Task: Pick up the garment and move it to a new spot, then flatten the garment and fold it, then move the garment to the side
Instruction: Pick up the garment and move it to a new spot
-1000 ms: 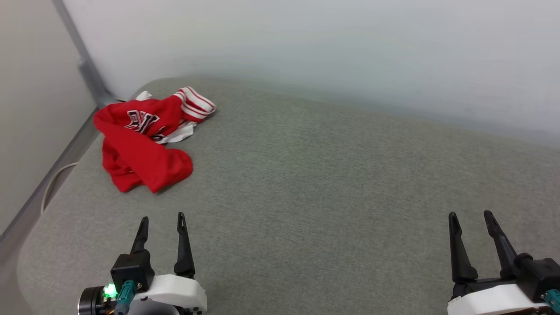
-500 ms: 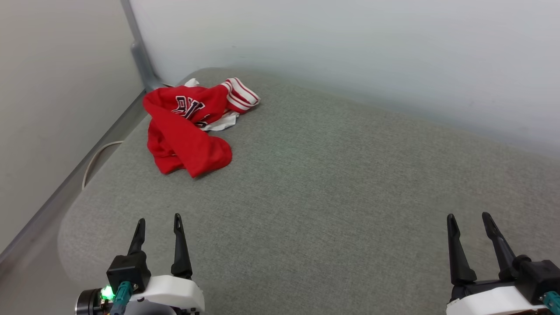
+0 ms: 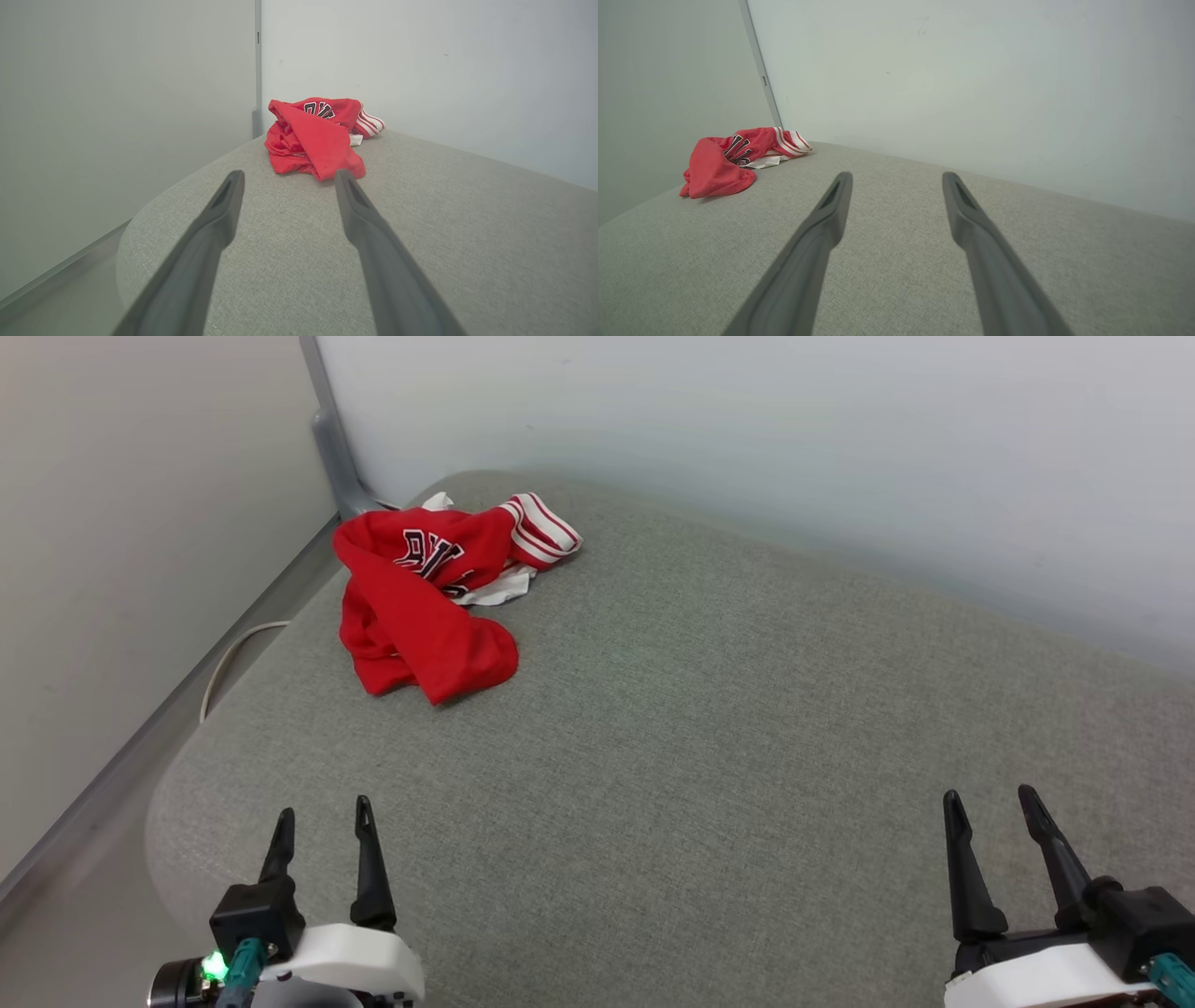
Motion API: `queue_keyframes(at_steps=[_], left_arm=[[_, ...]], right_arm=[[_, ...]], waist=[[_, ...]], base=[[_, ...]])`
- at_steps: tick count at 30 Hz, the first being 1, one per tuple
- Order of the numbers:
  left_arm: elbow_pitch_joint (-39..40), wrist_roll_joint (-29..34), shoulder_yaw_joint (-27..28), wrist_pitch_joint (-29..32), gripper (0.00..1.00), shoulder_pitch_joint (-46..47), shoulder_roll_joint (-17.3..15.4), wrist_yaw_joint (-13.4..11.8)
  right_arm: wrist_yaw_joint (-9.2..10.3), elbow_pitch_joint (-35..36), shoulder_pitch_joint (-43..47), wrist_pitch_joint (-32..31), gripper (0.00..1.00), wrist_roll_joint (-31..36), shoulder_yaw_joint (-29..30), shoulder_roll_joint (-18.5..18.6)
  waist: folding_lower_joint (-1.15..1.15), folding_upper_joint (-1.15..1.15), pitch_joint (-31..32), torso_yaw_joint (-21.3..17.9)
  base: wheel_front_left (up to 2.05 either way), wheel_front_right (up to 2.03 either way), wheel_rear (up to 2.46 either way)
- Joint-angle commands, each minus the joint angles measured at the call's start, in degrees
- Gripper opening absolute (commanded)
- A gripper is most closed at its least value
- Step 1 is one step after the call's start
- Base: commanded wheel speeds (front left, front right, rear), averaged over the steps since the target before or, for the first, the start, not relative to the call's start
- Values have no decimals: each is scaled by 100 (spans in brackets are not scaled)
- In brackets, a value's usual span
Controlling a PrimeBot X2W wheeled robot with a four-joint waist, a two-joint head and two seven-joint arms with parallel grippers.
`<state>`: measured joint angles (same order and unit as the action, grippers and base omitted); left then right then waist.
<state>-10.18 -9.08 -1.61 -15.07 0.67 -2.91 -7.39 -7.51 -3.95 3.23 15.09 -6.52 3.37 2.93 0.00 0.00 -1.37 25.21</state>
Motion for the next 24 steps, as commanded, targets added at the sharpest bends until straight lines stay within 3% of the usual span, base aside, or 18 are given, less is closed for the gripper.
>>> queue_keyframes(at_steps=[1, 11, 17, 24], left_arm=[[-8, 3, 25, -16, 100, 151, 5, 45], [-159, -1, 733, -16, 100, 1463, -102, 539], [-308, -32, 1173, -16, 100, 2433, -353, 672], [-733, 40, 1467, -16, 100, 3610, -1002, 884]], right_arm=[[4, 15, -87, 12, 100, 52, -6, -9], [4, 243, -410, 12, 100, 373, 16, -9], [4, 436, -668, 12, 100, 617, 13, -9], [4, 798, -956, 12, 100, 903, 135, -10]], waist=[[0, 0, -49, -45], [0, 0, -738, -461], [0, 0, -1331, -760], [0, 0, -2038, -1142]], base=[[0, 0, 0], [0, 0, 0], [0, 0, 0], [0, 0, 0]])
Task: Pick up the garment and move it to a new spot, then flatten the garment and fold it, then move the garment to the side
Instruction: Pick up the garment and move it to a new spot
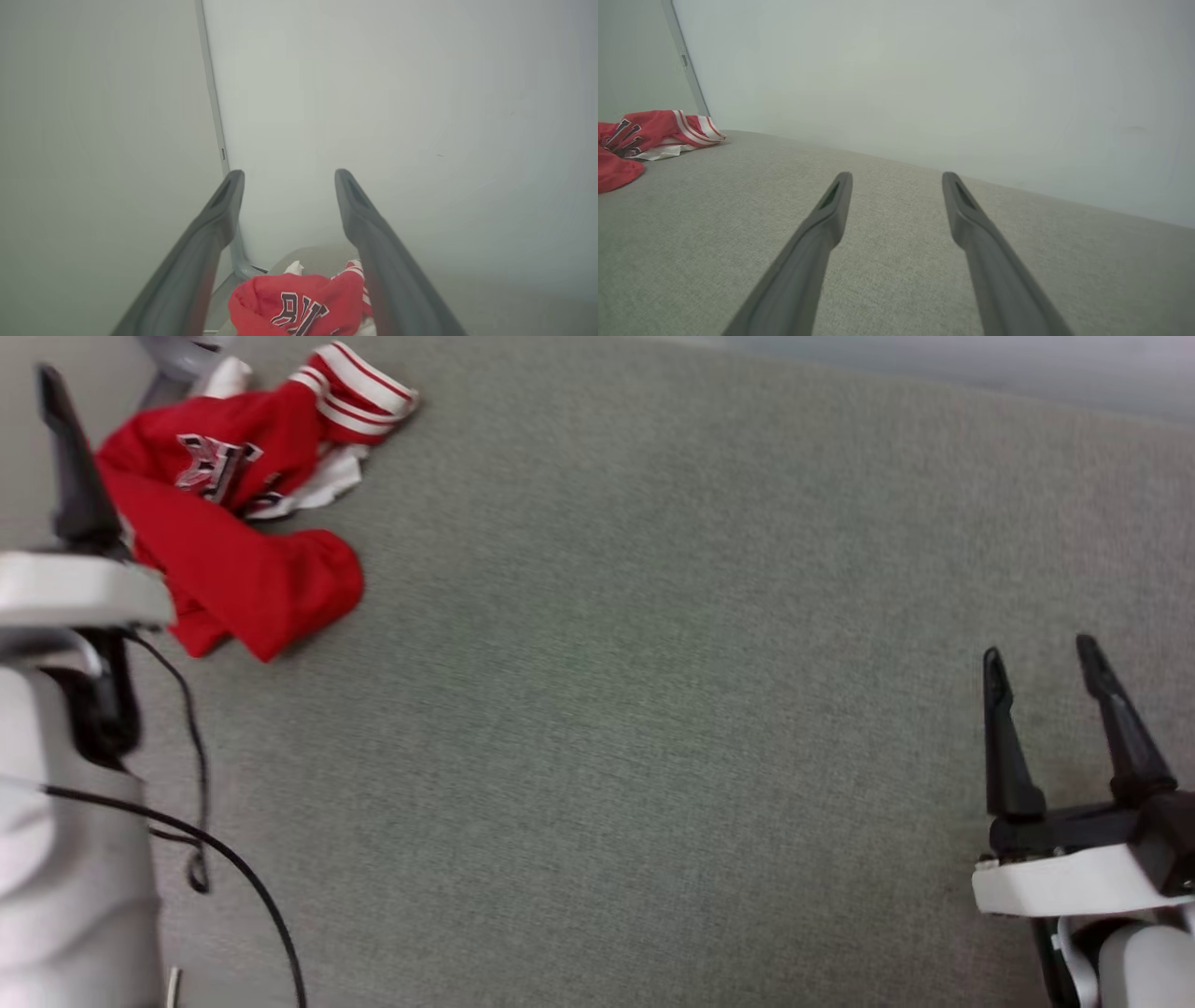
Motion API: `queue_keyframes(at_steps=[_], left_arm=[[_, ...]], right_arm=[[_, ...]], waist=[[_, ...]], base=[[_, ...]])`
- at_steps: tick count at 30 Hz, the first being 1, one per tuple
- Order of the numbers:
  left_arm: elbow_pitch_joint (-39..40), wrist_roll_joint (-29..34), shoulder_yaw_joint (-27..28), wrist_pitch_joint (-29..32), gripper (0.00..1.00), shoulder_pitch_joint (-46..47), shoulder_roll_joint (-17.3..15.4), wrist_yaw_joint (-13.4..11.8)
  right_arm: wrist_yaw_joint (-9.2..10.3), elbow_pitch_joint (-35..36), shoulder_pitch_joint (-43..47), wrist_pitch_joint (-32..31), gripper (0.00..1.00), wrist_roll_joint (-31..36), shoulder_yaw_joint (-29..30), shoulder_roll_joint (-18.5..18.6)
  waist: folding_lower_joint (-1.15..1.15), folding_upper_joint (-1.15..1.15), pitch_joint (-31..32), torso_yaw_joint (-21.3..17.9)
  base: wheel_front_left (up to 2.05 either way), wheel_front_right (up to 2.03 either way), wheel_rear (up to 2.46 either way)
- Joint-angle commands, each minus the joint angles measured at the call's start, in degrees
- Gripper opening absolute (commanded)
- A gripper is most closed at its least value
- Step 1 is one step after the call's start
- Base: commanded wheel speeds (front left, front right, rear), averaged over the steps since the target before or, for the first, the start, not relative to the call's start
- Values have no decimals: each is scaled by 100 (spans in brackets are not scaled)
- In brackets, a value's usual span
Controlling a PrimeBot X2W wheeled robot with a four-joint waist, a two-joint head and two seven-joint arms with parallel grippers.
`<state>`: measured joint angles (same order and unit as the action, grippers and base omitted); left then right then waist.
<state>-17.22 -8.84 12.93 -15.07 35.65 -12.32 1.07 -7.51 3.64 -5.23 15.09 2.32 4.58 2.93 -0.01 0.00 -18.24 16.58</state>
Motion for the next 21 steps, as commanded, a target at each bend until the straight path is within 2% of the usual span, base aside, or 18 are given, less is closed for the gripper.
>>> queue_keyframes(at_steps=[1, 6, 9, 14, 21], left_arm=[[-127, 30, 23, -16, 100, 247, -164, 60], [-562, -170, 163, 262, 100, 948, -672, 243], [-899, -497, 255, 706, 100, 1297, -873, 414], [-1472, -919, 137, 1705, 100, 1724, -1286, 577], [-2155, -1744, -125, 3597, 100, 2011, -1706, 628]], right_arm=[[4, 94, -133, 12, 100, 45, 35, -8], [4, 348, -253, 12, 100, 102, 137, 41], [4, 474, -327, 12, 100, 105, 148, 85], [4, 601, -405, 12, 100, 96, 180, 145], [4, 684, -502, 12, 100, 85, 207, 180]], waist=[[1, 0, -442, -323], [1, 0, -873, -498], [1, 0, -1112, -563], [1, 0, -1385, -661], [1, 0, -1687, -795]], base=[[0, 0, 0], [0, 0, 0], [0, 0, 0], [0, 0, 0], [0, 0, 0]])
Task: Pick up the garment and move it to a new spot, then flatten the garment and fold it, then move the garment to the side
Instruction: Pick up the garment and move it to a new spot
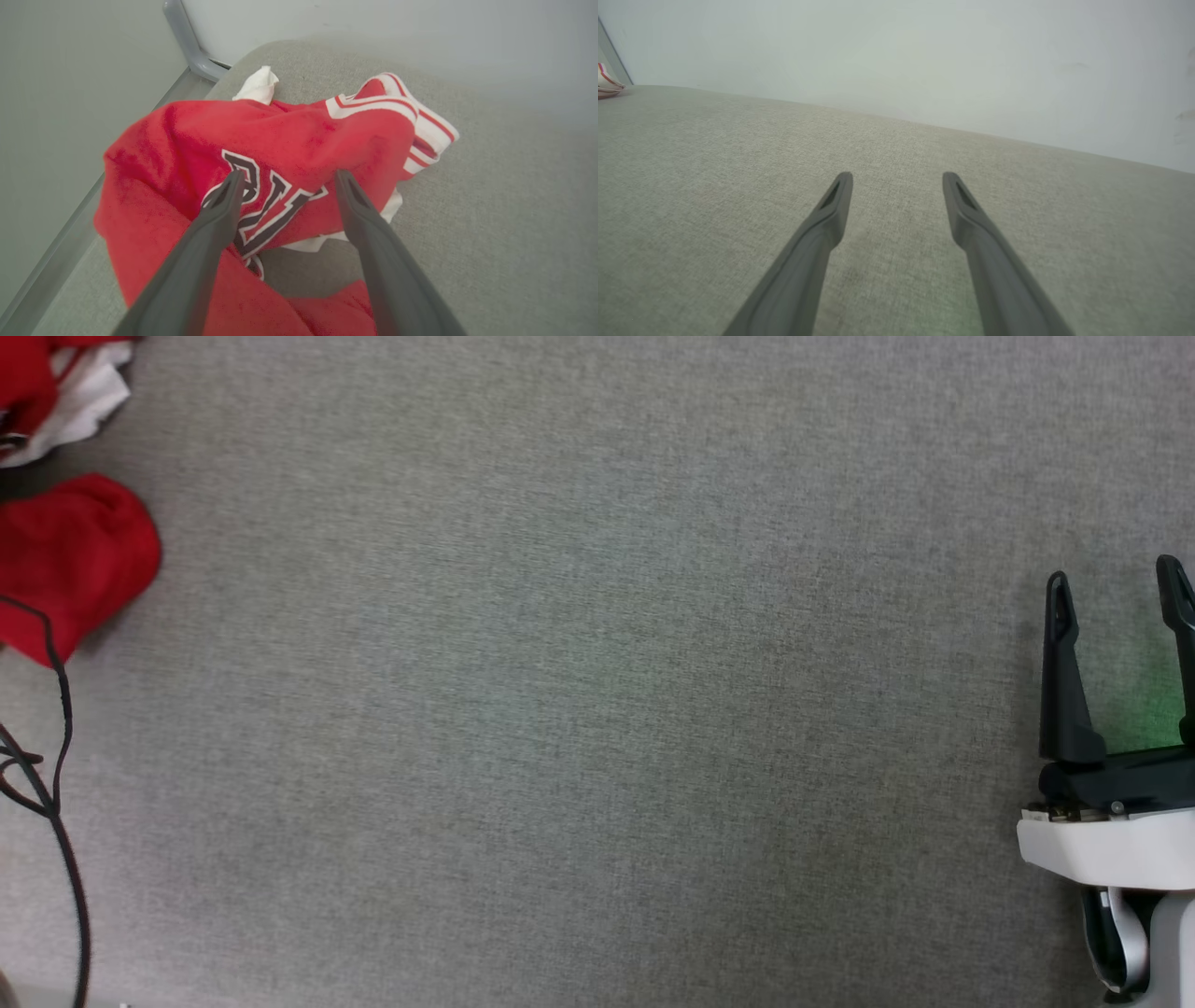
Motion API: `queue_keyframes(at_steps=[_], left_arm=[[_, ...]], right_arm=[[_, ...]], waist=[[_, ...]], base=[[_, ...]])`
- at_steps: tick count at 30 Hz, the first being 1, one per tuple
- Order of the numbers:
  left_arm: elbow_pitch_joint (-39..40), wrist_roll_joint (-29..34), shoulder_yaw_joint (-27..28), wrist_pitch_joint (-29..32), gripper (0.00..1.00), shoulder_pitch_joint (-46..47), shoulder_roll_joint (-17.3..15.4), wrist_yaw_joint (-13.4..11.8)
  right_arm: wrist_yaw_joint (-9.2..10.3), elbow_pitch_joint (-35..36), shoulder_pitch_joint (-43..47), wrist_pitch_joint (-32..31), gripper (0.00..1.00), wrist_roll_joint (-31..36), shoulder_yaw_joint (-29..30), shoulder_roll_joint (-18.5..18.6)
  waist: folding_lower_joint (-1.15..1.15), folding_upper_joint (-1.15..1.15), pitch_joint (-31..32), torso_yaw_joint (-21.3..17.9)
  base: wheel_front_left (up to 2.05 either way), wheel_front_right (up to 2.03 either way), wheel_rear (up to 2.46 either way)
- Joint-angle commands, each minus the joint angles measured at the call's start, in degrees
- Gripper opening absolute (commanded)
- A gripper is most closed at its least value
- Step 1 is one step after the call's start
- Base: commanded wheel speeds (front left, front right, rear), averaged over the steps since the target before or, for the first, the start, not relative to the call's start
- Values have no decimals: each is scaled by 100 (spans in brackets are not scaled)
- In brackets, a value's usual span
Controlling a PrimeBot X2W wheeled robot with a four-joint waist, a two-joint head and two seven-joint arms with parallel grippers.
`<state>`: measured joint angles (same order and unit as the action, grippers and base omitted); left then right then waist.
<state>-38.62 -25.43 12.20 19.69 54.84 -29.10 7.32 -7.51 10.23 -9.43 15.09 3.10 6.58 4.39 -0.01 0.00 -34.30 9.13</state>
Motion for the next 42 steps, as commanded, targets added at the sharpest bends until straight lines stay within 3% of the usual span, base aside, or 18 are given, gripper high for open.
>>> queue_keyframes(at_steps=[1, 7, 13, 19, 20, 21, 30, 42], left_arm=[[-50, -210, -110, 355, 100, 98, -73, 5], [-336, -774, -293, 1509, 100, 56, -358, 8], [-691, -861, -489, 2349, 100, -171, -539, 2], [-779, -914, -702, 2502, 100, -372, -470, -3], [-741, -893, -740, 2423, 32, -376, -478, -3], [-701, -880, -775, 2324, 0, -348, -491, -3], [-226, -825, -1177, 1329, 0, 153, -779, 6], [832, -949, -2667, 886, 0, 702, -1194, 6]], right_arm=[[4, 35, -98, 12, 100, 4, 7, 39], [4, 79, -154, 12, 100, 4, 29, 52], [4, 96, -213, 11, 100, -9, 71, 52], [4, 91, -218, 10, 100, -31, 102, 57], [4, 78, -221, 10, 100, -29, 100, 56], [4, 62, -227, 10, 100, -35, 91, 54], [4, -52, -161, 11, 100, -77, 7, 16], [4, -328, 101, 12, 100, -192, -49, -136]], waist=[[1, 0, -112, -63], [1, 0, -297, -153], [1, 0, -455, -241], [1, 0, -525, -249], [1, 0, -522, -241], [1, 0, -509, -231], [1, 0, -78, -154], [1, 0, 1003, -142]], base=[[0, 0, 0], [0, 0, 0], [0, 0, 0], [0, 0, 0], [0, 0, 0], [0, 0, 0], [0, 0, 0], [0, 0, 0]])
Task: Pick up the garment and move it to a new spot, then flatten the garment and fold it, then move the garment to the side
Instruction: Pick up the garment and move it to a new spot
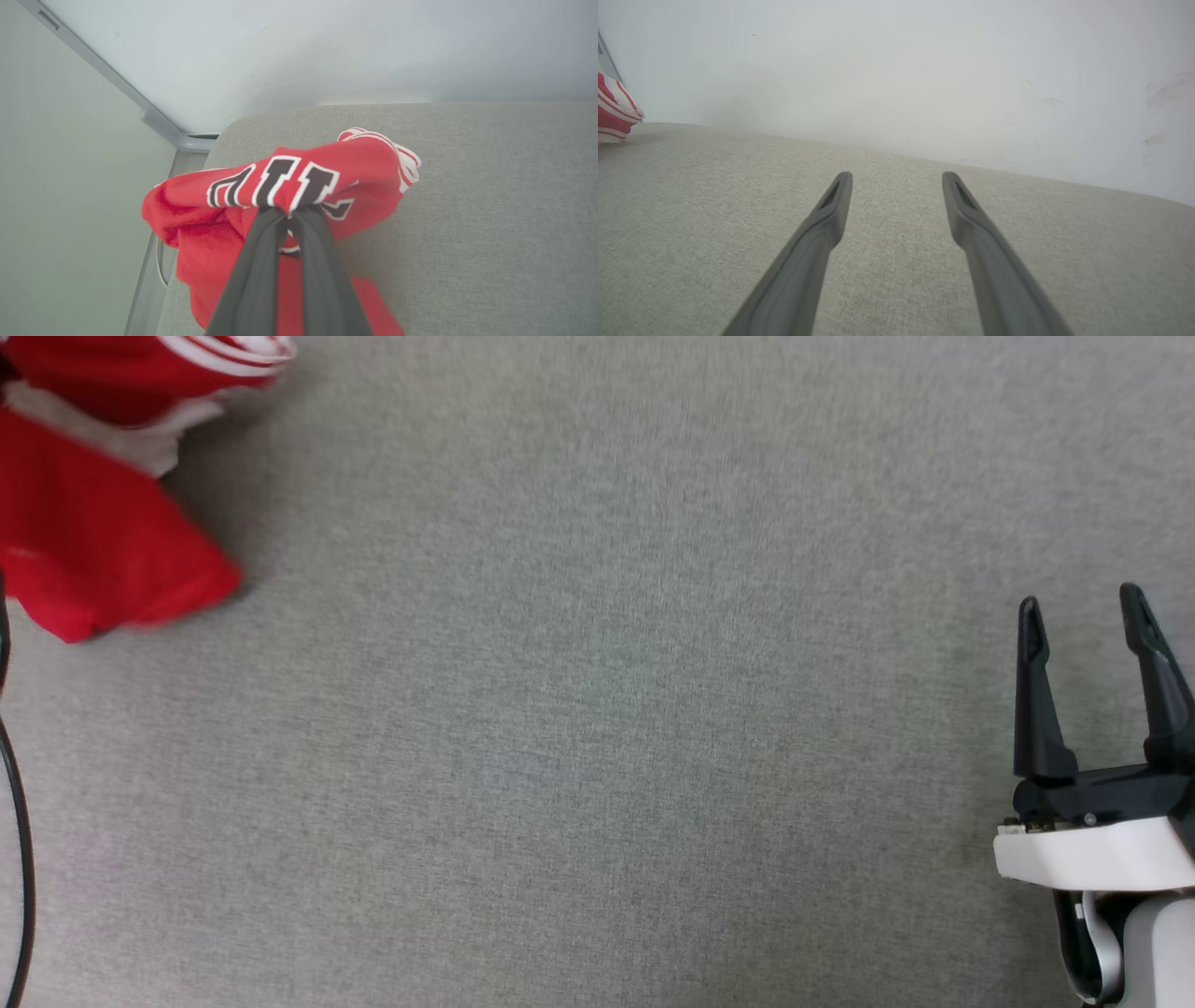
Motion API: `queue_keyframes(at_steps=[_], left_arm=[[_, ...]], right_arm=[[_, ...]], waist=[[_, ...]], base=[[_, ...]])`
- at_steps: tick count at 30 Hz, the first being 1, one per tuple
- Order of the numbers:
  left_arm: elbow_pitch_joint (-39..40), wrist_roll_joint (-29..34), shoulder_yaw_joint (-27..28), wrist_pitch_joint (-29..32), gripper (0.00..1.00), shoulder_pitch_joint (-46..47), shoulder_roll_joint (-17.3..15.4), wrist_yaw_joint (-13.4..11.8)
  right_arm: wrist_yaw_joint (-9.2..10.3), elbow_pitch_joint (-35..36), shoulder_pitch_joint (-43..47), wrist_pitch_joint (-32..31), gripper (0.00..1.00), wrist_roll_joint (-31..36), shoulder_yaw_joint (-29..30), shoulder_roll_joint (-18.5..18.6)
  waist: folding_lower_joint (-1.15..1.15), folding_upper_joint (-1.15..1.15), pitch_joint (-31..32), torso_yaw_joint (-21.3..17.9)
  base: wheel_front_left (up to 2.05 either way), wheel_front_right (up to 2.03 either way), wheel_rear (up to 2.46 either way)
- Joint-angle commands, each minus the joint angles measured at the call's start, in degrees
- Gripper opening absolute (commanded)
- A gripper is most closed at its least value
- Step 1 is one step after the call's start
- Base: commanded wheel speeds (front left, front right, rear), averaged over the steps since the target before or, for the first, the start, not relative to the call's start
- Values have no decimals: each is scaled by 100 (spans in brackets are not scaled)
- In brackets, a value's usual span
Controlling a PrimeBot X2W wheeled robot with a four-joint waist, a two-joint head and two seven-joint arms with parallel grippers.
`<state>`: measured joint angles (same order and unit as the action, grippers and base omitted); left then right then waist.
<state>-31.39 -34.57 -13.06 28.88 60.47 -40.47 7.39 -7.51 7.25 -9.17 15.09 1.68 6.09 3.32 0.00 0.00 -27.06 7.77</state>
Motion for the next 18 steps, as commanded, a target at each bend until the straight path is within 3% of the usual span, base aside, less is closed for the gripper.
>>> queue_keyframes(at_steps=[1, 10, 18], left_arm=[[189, -56, -279, -37, 0, 194, -94, 0], [995, -122, -1356, 147, 0, 894, -93, 0], [1521, -295, -2449, 296, 0, 1543, 366, 0]], right_arm=[[4, -50, 93, 12, 100, -63, -6, -37], [4, -150, 222, 11, 100, -331, 26, -50], [4, -245, 296, 12, 100, -573, 48, -52]], waist=[[0, 0, 365, -20], [0, 0, 840, -269], [0, 0, 1120, -728]], base=[[0, 0, 0], [0, 0, 0], [0, 0, 0]])
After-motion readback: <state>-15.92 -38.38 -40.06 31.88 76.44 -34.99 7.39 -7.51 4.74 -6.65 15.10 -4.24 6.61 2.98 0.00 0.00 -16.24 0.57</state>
